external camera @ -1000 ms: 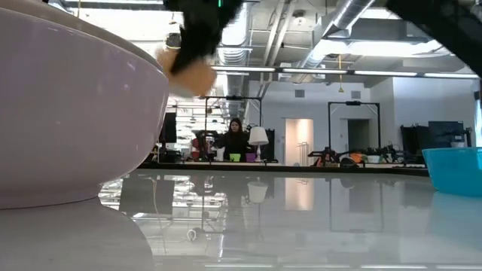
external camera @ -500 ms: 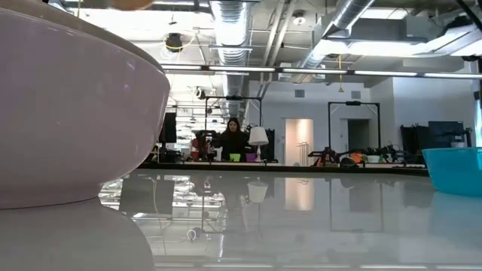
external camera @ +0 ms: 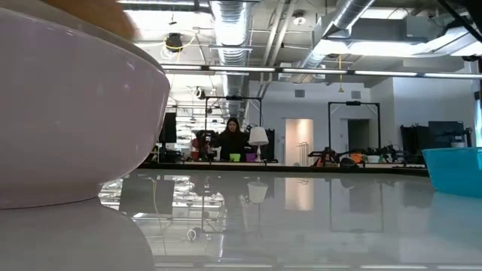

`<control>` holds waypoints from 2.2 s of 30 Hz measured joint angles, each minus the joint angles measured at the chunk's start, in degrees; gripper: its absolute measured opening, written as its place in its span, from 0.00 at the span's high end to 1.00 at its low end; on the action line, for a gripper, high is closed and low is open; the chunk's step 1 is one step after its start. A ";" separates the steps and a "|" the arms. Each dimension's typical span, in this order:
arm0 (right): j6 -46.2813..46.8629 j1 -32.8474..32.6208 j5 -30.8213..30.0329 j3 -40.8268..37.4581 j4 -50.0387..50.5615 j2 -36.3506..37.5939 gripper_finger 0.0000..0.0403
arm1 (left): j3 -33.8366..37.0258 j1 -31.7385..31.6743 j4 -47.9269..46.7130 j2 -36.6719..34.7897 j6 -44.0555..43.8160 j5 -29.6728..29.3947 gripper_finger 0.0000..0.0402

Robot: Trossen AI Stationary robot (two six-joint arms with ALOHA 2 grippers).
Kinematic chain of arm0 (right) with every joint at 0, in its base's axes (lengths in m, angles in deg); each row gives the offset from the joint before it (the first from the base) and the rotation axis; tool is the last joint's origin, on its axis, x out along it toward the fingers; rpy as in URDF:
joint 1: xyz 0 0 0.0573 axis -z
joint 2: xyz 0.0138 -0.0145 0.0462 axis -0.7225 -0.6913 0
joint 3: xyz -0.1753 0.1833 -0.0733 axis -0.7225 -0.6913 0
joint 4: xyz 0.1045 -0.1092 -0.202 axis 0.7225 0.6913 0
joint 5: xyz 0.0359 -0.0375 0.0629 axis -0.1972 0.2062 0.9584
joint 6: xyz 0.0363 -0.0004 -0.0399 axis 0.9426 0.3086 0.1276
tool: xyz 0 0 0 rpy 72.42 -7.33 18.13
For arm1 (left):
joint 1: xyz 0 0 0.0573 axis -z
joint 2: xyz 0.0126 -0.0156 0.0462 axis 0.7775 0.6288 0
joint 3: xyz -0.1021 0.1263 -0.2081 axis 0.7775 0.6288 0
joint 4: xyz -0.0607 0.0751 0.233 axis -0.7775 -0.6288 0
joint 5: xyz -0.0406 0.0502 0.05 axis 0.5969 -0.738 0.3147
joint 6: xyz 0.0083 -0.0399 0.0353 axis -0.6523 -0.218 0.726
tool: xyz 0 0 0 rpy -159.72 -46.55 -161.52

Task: Nest bowls inside each other
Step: Stack the blue pattern bowl on top of the gray bowl, then stack the blue bowl on top of the blue pattern bowl

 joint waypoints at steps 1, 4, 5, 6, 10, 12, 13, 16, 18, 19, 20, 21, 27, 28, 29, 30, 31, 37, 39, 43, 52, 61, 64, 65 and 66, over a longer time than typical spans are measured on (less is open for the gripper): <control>-0.26 -0.01 0.39 0.16 -1.75 -0.21 0.89 | 0.00 -0.01 0.07 0.02 -0.01 0.01 0.69; 0.00 -0.07 1.14 0.16 -1.41 -0.91 0.89 | 0.00 -0.02 0.04 0.26 -0.02 0.01 0.69; -0.09 -0.02 1.83 0.16 -2.74 -1.24 0.89 | 0.00 -0.02 0.06 0.32 0.00 -0.02 0.69; -0.24 0.00 2.52 0.16 -2.77 -1.52 0.89 | 0.00 -0.02 0.13 0.42 -0.02 0.01 0.69; 1.27 0.46 2.69 0.08 -1.81 -1.67 0.89 | 0.00 -0.01 0.04 0.83 -0.01 -0.04 0.69; 1.81 0.76 2.64 0.11 -1.32 -1.44 0.89 | 0.01 -0.02 0.01 0.78 0.00 -0.07 0.69; 1.82 0.82 2.64 0.14 -1.78 -1.43 0.89 | 0.00 0.00 0.00 0.77 0.00 -0.09 0.69; 1.93 1.19 2.70 0.14 -0.62 -1.43 0.89 | 0.00 -0.02 0.00 0.79 -0.02 -0.09 0.69; 2.66 1.51 3.44 -0.38 -0.85 -1.43 0.89 | 0.00 -0.02 -0.02 0.81 -0.02 -0.11 0.69; 3.13 1.65 4.00 -0.52 -0.32 -1.43 0.89 | 0.00 -0.01 -0.02 0.81 -0.02 -0.12 0.69; 3.88 1.84 4.39 -0.59 0.41 -1.43 0.89 | 0.01 0.00 -0.02 0.81 -0.02 -0.07 0.69; 4.48 1.99 4.47 -0.66 1.10 -1.44 0.89 | 0.01 0.00 -0.02 0.81 -0.02 -0.04 0.69; 5.27 3.04 6.18 -0.67 2.71 -1.49 0.89 | 0.00 0.00 -0.02 0.80 -0.02 -0.12 0.69; 5.41 3.23 6.72 -0.67 2.98 -1.49 0.89 | 0.00 -0.02 -0.04 0.79 -0.02 -0.11 0.69; 5.46 3.38 7.66 -0.67 3.23 -1.49 0.89 | 0.01 -0.01 -0.02 0.79 -0.02 -0.11 0.69; 5.53 3.39 8.89 -0.67 3.34 -1.49 0.89 | 0.00 -0.01 -0.03 0.79 -0.02 -0.11 0.69; 5.52 3.40 10.18 -0.67 3.39 -1.49 0.89 | 0.00 -0.02 -0.04 0.80 -0.01 -0.11 0.69; 5.48 3.75 11.74 -0.67 3.37 -1.49 0.88 | 0.00 -0.01 -0.04 0.79 -0.01 -0.12 0.69; 5.65 3.76 11.72 -0.67 3.15 -1.49 0.85 | 0.02 -0.01 -0.07 0.81 -0.01 -0.12 0.69; 5.81 3.76 11.72 -0.67 3.17 -1.49 0.79 | 0.00 0.00 -0.07 0.81 0.00 -0.11 0.69; 6.41 3.76 11.68 -0.61 3.11 -1.38 0.68 | 0.00 -0.02 -0.07 0.80 -0.02 -0.13 0.69; 7.28 3.80 11.67 -0.31 3.22 -1.38 0.50 | 0.00 -0.02 -0.09 0.79 -0.02 -0.13 0.69; 7.28 3.87 11.67 -0.28 3.30 -1.38 0.44 | 0.00 0.00 -0.09 0.81 -0.02 -0.13 0.69; 7.26 3.85 11.66 -0.28 3.66 -1.20 0.43 | 0.00 -0.02 -0.09 0.79 -0.02 -0.13 0.69; 7.26 3.88 11.65 -0.28 4.06 -1.11 0.41 | 0.00 0.00 -0.09 0.81 -0.02 -0.13 0.69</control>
